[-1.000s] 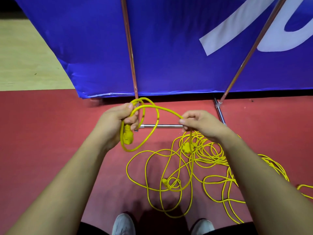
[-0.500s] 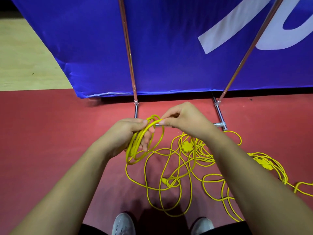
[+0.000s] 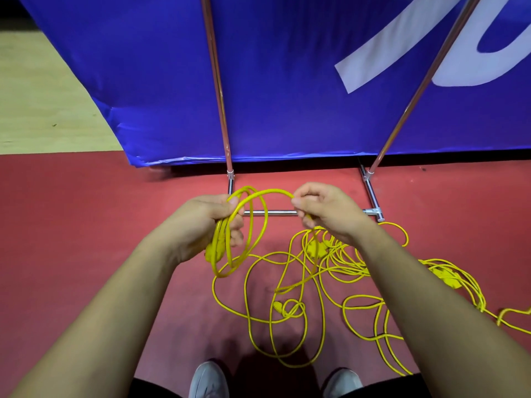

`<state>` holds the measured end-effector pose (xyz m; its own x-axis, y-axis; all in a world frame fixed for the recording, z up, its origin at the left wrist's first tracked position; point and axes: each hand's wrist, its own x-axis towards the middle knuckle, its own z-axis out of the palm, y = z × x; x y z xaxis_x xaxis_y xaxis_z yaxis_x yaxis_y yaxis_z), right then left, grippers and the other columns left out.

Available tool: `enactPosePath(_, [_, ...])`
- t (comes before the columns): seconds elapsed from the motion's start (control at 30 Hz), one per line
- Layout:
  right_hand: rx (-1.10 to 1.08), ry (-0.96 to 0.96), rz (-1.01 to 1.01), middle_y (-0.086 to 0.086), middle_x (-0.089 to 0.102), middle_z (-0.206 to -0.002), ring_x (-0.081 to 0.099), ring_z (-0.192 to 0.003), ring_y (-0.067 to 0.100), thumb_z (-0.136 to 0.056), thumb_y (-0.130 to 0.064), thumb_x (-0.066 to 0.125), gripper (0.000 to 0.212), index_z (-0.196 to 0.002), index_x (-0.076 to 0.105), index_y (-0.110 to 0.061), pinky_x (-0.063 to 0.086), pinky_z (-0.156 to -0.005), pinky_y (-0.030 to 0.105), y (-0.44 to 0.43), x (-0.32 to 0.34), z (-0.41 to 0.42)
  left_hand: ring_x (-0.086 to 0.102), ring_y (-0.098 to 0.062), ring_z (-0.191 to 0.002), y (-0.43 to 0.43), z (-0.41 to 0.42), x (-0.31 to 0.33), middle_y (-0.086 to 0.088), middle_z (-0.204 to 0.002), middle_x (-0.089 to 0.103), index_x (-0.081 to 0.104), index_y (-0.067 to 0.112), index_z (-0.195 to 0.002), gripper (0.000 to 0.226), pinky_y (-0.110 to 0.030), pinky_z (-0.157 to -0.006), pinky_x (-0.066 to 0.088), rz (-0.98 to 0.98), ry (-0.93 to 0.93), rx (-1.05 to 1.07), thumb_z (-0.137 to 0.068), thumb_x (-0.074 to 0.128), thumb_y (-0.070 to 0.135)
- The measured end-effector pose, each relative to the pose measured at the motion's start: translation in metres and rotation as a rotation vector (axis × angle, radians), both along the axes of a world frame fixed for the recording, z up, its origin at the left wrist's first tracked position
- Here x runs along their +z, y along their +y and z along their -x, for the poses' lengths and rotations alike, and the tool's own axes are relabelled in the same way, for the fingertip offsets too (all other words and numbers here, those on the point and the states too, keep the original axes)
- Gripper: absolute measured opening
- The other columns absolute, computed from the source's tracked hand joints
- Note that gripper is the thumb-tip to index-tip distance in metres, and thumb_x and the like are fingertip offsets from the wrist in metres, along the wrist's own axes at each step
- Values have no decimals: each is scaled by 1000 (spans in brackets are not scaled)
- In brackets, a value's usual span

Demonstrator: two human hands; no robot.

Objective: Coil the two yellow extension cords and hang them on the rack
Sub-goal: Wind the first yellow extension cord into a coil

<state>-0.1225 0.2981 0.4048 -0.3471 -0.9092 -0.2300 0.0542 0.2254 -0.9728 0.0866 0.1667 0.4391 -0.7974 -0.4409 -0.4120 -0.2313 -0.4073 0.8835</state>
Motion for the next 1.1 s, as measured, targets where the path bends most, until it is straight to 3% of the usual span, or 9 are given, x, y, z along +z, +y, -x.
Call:
enactPosePath(0.13, [-35,133,73,3,56,-58,36,-44,9,-85,-7,70,4,-81,68,-7,27,-43,18,-5,14,1,66,-33,-58,0,-2,2,-16,-68,62,63,-1,-91,27,-33,-59,52,-6,-38,-95,-87,50,22])
enactPosePath(0.27, [101,369,102,-6,61,-58,50,-53,1,-80,-7,75,6,-79,72,-2,38,-53,15,-12,33,-17,64,-32,-56,8,1,1,-19,-69,62,63,-5,-96,37,-31,-54,50,11,-19,-150,-94,44,26])
enactPosePath(0.37, [183,450,114,-2,64,-62,54,-60,6,-78,-10,77,6,-78,74,-5,44,-58,28,-19,38,-31,60,-28,-49,14,4,-2,-14,-62,56,63,-3,-93,39,-26,-47,44,62,-32,-149,-97,41,28])
enactPosePath(0.47, [175,450,122,2,60,-61,51,-58,7,-81,-13,76,6,-77,71,-10,43,-56,30,-21,38,-32,46,-21,-44,13,7,-1,-3,-55,38,59,2,-89,35,-27,-47,30,115,16,-104,-94,43,33])
enactPosePath(0.63, [263,540,-72,-3,61,-66,50,-60,6,-91,-20,67,17,-78,66,-9,41,-60,22,-2,14,0,30,-12,-38,0,4,8,4,-50,29,48,7,-80,27,-23,-44,28,-58,187,60,-96,40,27])
enactPosePath(0.7, [202,388,-98,2,61,-68,56,-63,15,-91,-14,65,8,-85,66,-10,44,-68,31,5,0,9,34,-15,-39,-5,-1,7,2,-50,33,50,5,-81,28,-23,-43,31,-17,129,51,-98,38,24])
enactPosePath(0.8, [35,216,-38,3,51,-60,47,-48,12,-89,-9,66,3,-88,65,-11,38,-51,24,5,-2,13,49,-23,-43,-6,-7,4,-7,-55,50,59,-2,-86,28,-23,-43,42,141,-78,-52,-98,39,14])
enactPosePath(0.97, [89,411,7,6,64,-70,49,-60,6,-84,-11,73,3,-83,74,-13,38,-54,15,-5,19,1,54,-25,-44,-3,-6,0,-16,-62,57,65,-8,-93,36,-24,-43,45,72,-115,-126,-96,43,20])
enactPosePath(1.1, [133,491,75,6,71,-76,56,-66,4,-82,-13,74,2,-82,75,-14,44,-63,20,-16,28,-21,47,-21,-42,2,-5,-6,-7,-58,49,70,1,-91,43,-32,-47,23,190,-140,-246,-90,54,41])
